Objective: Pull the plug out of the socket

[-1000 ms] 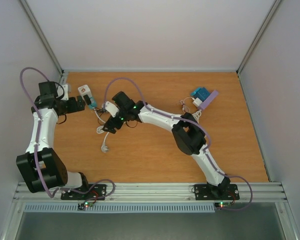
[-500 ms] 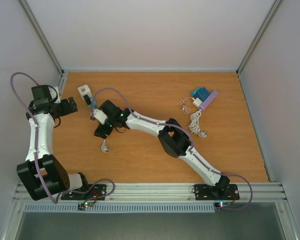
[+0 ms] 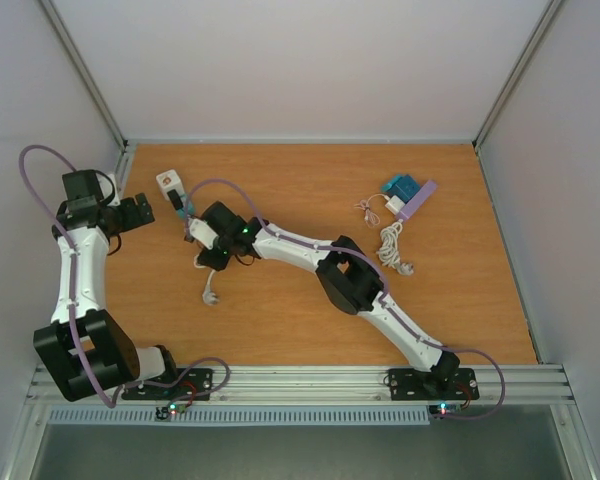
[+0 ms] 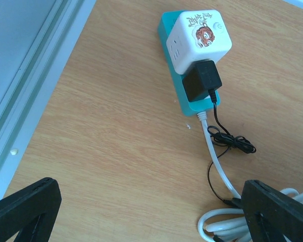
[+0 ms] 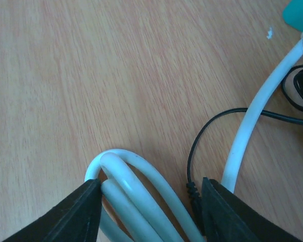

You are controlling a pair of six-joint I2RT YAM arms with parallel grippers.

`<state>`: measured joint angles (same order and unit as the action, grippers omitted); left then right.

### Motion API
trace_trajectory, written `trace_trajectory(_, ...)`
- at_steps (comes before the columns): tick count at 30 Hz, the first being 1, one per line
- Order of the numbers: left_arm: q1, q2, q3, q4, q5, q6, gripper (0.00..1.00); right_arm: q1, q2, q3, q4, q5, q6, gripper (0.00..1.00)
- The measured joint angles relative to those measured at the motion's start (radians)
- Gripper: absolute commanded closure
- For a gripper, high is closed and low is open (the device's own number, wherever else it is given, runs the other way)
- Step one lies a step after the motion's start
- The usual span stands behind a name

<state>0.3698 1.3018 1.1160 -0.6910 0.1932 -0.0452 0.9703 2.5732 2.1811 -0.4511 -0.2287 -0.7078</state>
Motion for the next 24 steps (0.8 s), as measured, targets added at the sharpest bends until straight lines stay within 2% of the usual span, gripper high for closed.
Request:
trace_trajectory(5,0.000,0.007,0.006,-0.002,-0.006,0.000,0.00,0.000,-0.068,-0.111,0.005,0.018,-0.042,0.53)
trace_trajectory(12,0.000,0.012,0.018,0.000,-0.006,0.006,0.00,0.000,-0.209,-0.334,0.003,0.027,-0.099,0.53)
trace_trajectory(24,0.000,0.001,0.018,-0.002,0.089,0.103,0.00,-0.046,-0.517,-0.829,0.092,0.018,-0.178,0.53)
